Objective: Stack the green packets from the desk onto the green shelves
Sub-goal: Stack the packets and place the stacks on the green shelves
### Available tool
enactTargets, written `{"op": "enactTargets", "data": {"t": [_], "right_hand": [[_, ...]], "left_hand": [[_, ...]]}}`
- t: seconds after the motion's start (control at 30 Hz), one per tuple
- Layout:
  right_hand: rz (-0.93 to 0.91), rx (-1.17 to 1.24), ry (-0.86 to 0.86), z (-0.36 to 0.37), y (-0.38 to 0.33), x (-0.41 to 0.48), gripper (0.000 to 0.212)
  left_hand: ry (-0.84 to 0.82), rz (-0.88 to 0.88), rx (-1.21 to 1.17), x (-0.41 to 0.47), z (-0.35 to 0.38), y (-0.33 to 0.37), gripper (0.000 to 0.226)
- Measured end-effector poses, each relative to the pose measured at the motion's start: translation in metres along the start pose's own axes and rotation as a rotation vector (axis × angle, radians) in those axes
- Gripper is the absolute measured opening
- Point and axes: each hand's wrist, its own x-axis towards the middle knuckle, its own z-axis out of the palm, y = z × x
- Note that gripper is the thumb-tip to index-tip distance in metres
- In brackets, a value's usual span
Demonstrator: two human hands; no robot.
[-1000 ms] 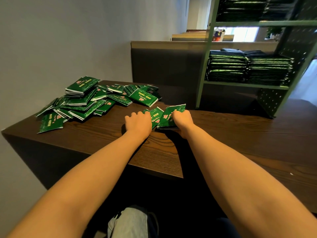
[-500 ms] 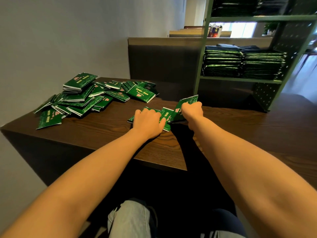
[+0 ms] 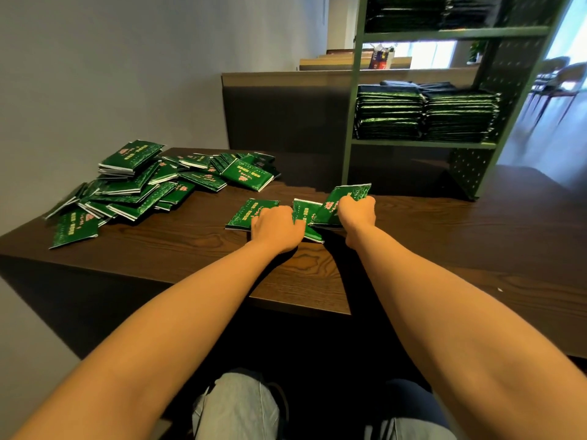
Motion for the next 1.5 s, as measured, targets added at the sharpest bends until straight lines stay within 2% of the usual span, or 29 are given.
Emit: {"op": "enactTargets", "data": {"t": [0.13,0.23,0.3,0.37,0.47,0.57,0.6,0.7,0.73,0.83,0.93,1.03,1.1,1.2,1.33,1.5], "right_hand": [[0.002,0.016,-0.031,-0.001,0.0,-0.001,0.04],[-0.026,0.017,-0.084,-0.002,0.003,0.008,0.05],[-0.041,0.032,-0.104,0.0,0.017,0.037,0.061],[-0.029,0.014,-0.124,0.002,0.018,0.039,0.061],[-0.028,-0.002,-0.182,0.006,0.001,0.012,0.046],[0.057,0.115,-0.254,0.018,-0.014,-0.006,0.031],[0.094,0.157,-0.285,0.023,-0.017,-0.009,0.032],[0.21,0.201,-0.393,0.031,-0.016,-0.008,0.061],[0.226,0.204,-0.411,0.033,-0.013,-0.006,0.063],[0.196,0.175,-0.42,0.032,-0.011,-0.007,0.034],[0.174,0.184,-0.381,0.033,-0.01,-0.004,0.028],[0.141,0.207,-0.303,0.037,-0.007,0.003,0.021],[0.057,0.146,-0.264,0.041,-0.002,0.011,0.02],[-0.061,0.01,-0.217,0.045,0.008,0.021,0.036],[-0.127,-0.168,-0.224,0.049,0.024,0.044,0.048],[-0.166,-0.23,-0.215,0.051,0.021,0.04,0.045]], "left_hand": [[-0.004,-0.091,-0.322,0.004,-0.005,0.012,0.051],[-0.016,-0.118,-0.459,0.008,-0.009,0.022,0.043],[0.046,-0.129,-0.525,0.01,-0.011,0.025,0.035],[0.154,-0.121,-0.548,0.008,-0.018,0.025,0.028],[0.286,-0.034,-0.383,0.001,-0.031,0.023,0.029],[0.242,0.066,-0.33,-0.003,-0.037,0.024,0.028],[0.193,0.088,-0.343,-0.004,-0.036,0.023,0.031],[0.056,0.137,-0.387,-0.006,-0.033,0.018,0.047],[0.032,0.138,-0.39,-0.009,-0.033,0.016,0.054],[0.01,0.122,-0.354,-0.016,-0.034,0.011,0.068],[0.056,0.133,-0.345,-0.016,-0.036,0.008,0.062],[0.166,0.021,-0.471,-0.011,-0.038,-0.004,0.041],[0.215,-0.068,-0.401,-0.006,-0.037,-0.017,0.031],[0.232,-0.203,-0.13,0.002,-0.032,-0.039,0.044],[0.088,-0.415,0.072,0.007,-0.014,-0.059,0.069],[0.133,-0.365,0.089,0.007,-0.004,-0.064,0.071]]}}
